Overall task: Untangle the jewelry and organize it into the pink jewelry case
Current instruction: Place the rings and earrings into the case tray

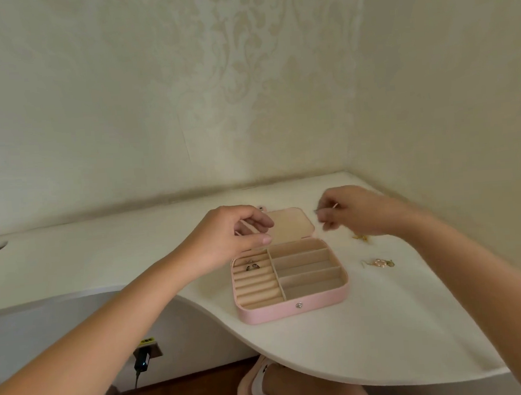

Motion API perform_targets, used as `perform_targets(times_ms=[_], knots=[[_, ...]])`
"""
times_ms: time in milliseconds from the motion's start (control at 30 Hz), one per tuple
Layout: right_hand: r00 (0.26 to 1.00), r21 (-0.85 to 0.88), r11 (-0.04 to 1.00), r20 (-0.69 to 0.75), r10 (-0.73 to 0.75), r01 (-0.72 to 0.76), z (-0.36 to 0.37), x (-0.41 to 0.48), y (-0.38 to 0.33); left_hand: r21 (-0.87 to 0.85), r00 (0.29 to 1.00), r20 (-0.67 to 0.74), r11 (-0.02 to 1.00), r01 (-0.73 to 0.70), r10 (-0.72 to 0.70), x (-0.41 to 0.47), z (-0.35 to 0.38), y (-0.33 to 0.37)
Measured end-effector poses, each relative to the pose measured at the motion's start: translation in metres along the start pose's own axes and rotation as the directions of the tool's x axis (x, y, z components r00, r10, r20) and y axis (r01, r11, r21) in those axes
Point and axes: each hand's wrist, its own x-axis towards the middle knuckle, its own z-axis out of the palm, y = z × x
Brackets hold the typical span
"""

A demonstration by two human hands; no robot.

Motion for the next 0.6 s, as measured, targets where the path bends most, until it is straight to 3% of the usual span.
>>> perform_targets(times_ms=[67,133,233,367,433,600], knots=[[0.987,0.264,0.963,0.128,-0.095,0.059,0.010,-0.011,-0.026,-0.024,0.999,-0.011,0.999,-0.042,0.042,-0.005,0.006,0.010],[0.970,0.399,0.915,0.193,-0.150,0.062,0.020,-0.016,-0.040,-0.014,0.995,-0.060,0.997,-0.074,0.073,-0.010,0.010,0.016],[0.955,0.548,0.835,0.219,-0.199,0.048,0.028,-0.018,-0.045,-0.075,0.990,-0.128,0.995,-0.064,0.054,-0.014,0.008,0.018],[0.938,0.771,0.637,0.224,-0.265,-0.004,0.033,-0.023,-0.049,-0.309,0.992,-0.128,0.951,-0.030,-0.010,-0.017,0.004,0.013],[0.939,0.813,0.582,0.222,-0.263,-0.030,0.037,-0.024,-0.051,-0.316,0.986,-0.164,0.948,-0.041,-0.012,-0.020,0.006,0.012],[0.967,0.771,0.632,0.214,-0.138,-0.080,0.042,-0.024,-0.053,-0.049,0.963,-0.251,0.992,-0.113,0.097,-0.029,0.011,0.011]])
